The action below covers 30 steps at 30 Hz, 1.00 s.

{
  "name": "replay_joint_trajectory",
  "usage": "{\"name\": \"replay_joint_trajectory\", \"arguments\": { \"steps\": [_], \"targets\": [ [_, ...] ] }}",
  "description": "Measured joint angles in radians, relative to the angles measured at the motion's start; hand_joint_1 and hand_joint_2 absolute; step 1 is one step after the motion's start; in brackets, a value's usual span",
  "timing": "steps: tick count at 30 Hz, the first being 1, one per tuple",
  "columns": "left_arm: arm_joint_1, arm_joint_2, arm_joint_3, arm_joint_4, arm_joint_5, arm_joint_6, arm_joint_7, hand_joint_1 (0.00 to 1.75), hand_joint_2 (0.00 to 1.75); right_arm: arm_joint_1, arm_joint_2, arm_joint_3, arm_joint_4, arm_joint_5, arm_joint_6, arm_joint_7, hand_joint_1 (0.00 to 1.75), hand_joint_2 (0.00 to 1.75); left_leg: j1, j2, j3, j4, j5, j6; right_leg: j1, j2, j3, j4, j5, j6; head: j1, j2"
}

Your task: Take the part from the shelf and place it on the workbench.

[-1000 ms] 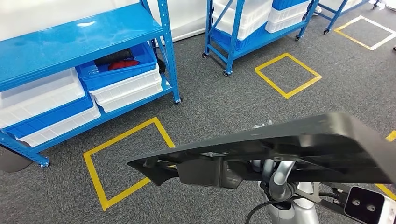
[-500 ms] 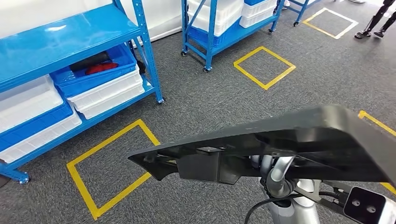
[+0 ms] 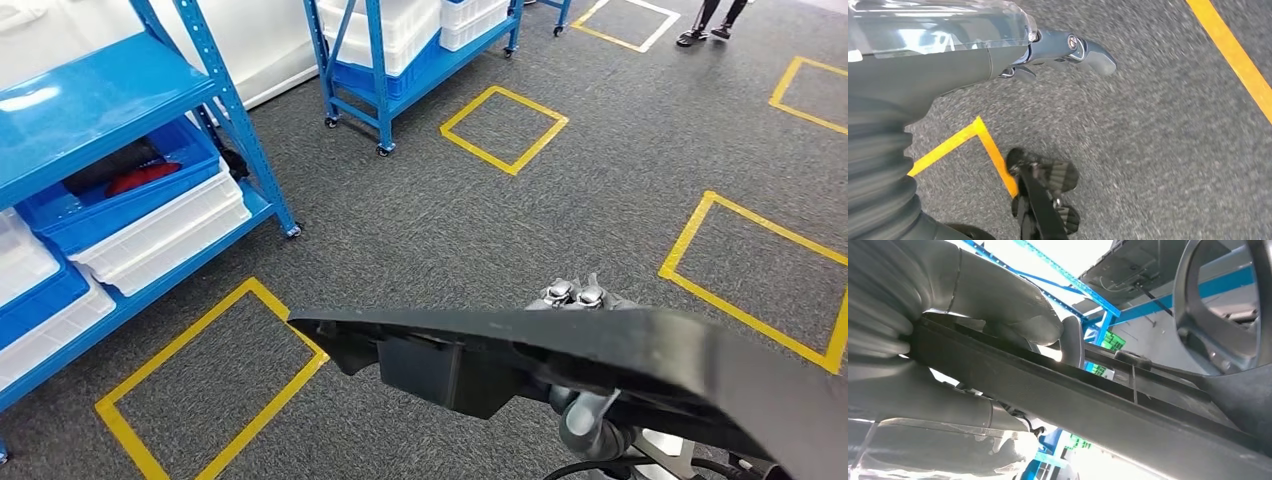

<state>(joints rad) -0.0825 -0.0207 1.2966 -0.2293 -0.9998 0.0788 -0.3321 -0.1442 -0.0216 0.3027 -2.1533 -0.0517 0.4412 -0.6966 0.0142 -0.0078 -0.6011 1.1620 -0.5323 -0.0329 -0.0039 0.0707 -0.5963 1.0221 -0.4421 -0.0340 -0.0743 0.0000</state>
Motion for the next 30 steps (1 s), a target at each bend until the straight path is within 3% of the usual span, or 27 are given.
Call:
{"name": "replay_joint_trajectory", "arguments": {
  "steps": [2,3,5,6,8,10,12,13,14,15,16,18,19,21,23,25,27,28,29,30],
  "targets": [
    [-0.001,0.003,0.002,0.000,-0.001,-0.003,0.004,0.00,1.75,0.001,-0.006,0.013,-0.008,-0.001,-0.006,0.000,1.75,1.75,0.002,-0.040,0.053,-0.121,0.044,0.008,0.001,0.023,-0.004,0.005,0.001,0.007,0.000,0.000],
    [-0.001,0.004,0.003,0.000,-0.001,-0.003,0.007,0.00,1.75,0.003,-0.009,0.017,-0.011,-0.001,-0.008,0.000,1.75,1.75,0.001,-0.053,0.064,-0.148,0.049,0.011,0.000,0.033,-0.008,0.006,0.003,0.013,0.000,0.000],
    [-0.003,0.005,0.004,0.000,-0.002,-0.002,0.017,0.00,1.75,0.007,-0.017,0.023,-0.016,-0.004,-0.010,0.000,1.75,1.75,-0.001,-0.046,0.067,-0.157,0.050,0.020,-0.003,0.053,-0.015,0.004,0.010,0.028,0.000,0.000],
    [-0.005,0.006,0.004,0.000,-0.002,-0.001,0.022,0.00,1.75,0.010,-0.021,0.024,-0.019,-0.006,-0.011,0.000,1.75,1.75,0.000,-0.036,0.068,-0.162,0.055,0.027,-0.004,0.049,-0.017,0.005,0.011,0.034,0.000,0.000],
    [-0.008,0.006,0.004,0.000,-0.005,-0.006,0.028,0.00,1.75,0.011,-0.029,0.025,-0.023,-0.012,-0.011,0.000,1.75,1.75,0.003,-0.013,0.070,-0.172,0.065,0.040,-0.002,0.004,-0.039,0.047,-0.019,0.041,0.000,0.000],
    [-0.006,0.006,0.004,0.000,-0.012,-0.013,0.028,0.00,1.75,0.003,-0.034,0.026,-0.020,-0.028,-0.010,0.000,1.75,1.75,0.001,0.011,0.067,-0.175,0.067,0.046,-0.003,-0.049,-0.094,0.163,-0.086,0.047,0.000,0.000],
    [-0.003,0.006,0.003,0.000,-0.018,-0.019,0.026,0.00,1.75,-0.010,-0.038,0.025,-0.010,-0.046,-0.008,0.000,1.75,1.75,-0.002,0.038,0.064,-0.174,0.067,0.047,-0.007,-0.061,-0.142,0.271,-0.125,0.053,0.000,0.000],
    [-0.004,0.006,0.003,0.000,-0.021,-0.022,0.024,0.00,1.75,-0.017,-0.040,0.025,-0.003,-0.055,-0.008,0.000,1.75,1.75,-0.003,0.052,0.063,-0.173,0.067,0.047,-0.009,-0.064,-0.142,0.278,-0.119,0.055,0.000,0.000],
    [-0.006,0.006,0.002,0.000,-0.024,-0.024,0.021,0.00,1.75,-0.024,-0.044,0.022,0.004,-0.065,-0.007,0.000,1.75,1.75,-0.003,0.064,0.064,-0.173,0.066,0.046,-0.011,-0.069,-0.120,0.245,-0.097,0.056,0.000,0.000],
    [-0.008,0.005,0.001,0.000,-0.028,-0.024,0.018,0.00,1.75,-0.032,-0.047,0.018,0.011,-0.077,-0.005,0.000,1.75,1.75,-0.004,0.074,0.065,-0.173,0.065,0.045,-0.011,-0.081,-0.081,0.179,-0.065,0.055,0.000,0.000],
    [-0.010,0.003,0.000,0.000,-0.030,-0.022,0.018,0.00,1.75,-0.039,-0.051,0.011,0.017,-0.088,0.001,0.000,1.75,1.75,-0.005,0.083,0.066,-0.172,0.064,0.042,-0.008,-0.107,-0.038,0.105,-0.042,0.052,0.000,0.000],
    [-0.012,-0.001,-0.001,0.000,-0.034,-0.013,0.025,0.00,1.75,-0.050,-0.056,-0.006,0.031,-0.102,0.026,0.000,1.75,1.75,-0.011,0.098,0.069,-0.169,0.060,0.034,0.001,-0.143,0.013,0.009,-0.020,0.040,0.000,0.000],
    [-0.012,-0.003,-0.001,0.000,-0.034,-0.009,0.030,0.00,1.75,-0.053,-0.056,-0.016,0.037,-0.103,0.041,0.000,1.75,1.75,-0.013,0.107,0.070,-0.168,0.059,0.028,0.005,-0.147,0.016,-0.003,-0.022,0.034,0.000,0.000],
    [-0.013,-0.006,-0.003,0.000,-0.037,-0.004,0.039,0.00,1.75,-0.053,-0.054,-0.032,0.047,-0.099,0.063,0.000,1.75,1.75,-0.012,0.120,0.070,-0.166,0.055,0.016,0.005,-0.123,0.011,-0.005,-0.016,0.023,0.000,0.000],
    [-0.014,-0.009,-0.005,0.001,-0.040,-0.003,0.044,0.00,1.75,-0.053,-0.050,-0.044,0.055,-0.098,0.072,0.000,1.75,1.75,-0.008,0.088,0.058,-0.133,0.027,0.006,0.001,-0.102,0.010,-0.011,-0.010,0.011,0.000,0.000],
    [-0.011,-0.012,-0.006,0.001,-0.041,-0.004,0.046,0.00,1.75,-0.054,-0.044,-0.050,0.063,-0.099,0.077,0.000,1.75,1.75,-0.005,0.039,0.009,-0.018,-0.038,0.002,0.000,-0.080,0.008,-0.013,-0.006,0.003,0.000,0.000],
    [-0.006,-0.012,-0.006,0.001,-0.041,-0.005,0.049,0.00,1.75,-0.053,-0.041,-0.054,0.075,-0.100,0.080,0.000,1.75,1.75,-0.004,0.021,-0.052,0.111,-0.086,0.001,0.003,-0.053,0.005,-0.011,-0.005,0.000,0.000,0.000],
    [-0.005,-0.012,-0.006,0.001,-0.041,-0.006,0.051,0.00,1.75,-0.053,-0.041,-0.057,0.081,-0.101,0.080,0.000,1.75,1.75,-0.004,0.018,-0.065,0.133,-0.082,0.001,0.003,-0.039,0.004,-0.009,-0.004,0.000,0.000,0.000],
    [-0.004,-0.013,-0.006,0.001,-0.042,-0.007,0.052,0.00,1.75,-0.052,-0.041,-0.060,0.085,-0.102,0.080,0.000,1.75,1.75,-0.004,0.016,-0.058,0.113,-0.058,0.003,0.003,-0.025,0.004,-0.006,-0.005,0.000,0.000,0.000],
    [-0.005,-0.013,-0.006,0.001,-0.042,-0.007,0.052,0.00,1.75,-0.053,-0.041,-0.063,0.089,-0.102,0.080,0.000,1.75,1.75,-0.003,0.010,-0.035,0.055,-0.020,0.005,0.003,-0.012,0.004,-0.003,-0.005,0.001,0.000,0.000]
  ]
}}
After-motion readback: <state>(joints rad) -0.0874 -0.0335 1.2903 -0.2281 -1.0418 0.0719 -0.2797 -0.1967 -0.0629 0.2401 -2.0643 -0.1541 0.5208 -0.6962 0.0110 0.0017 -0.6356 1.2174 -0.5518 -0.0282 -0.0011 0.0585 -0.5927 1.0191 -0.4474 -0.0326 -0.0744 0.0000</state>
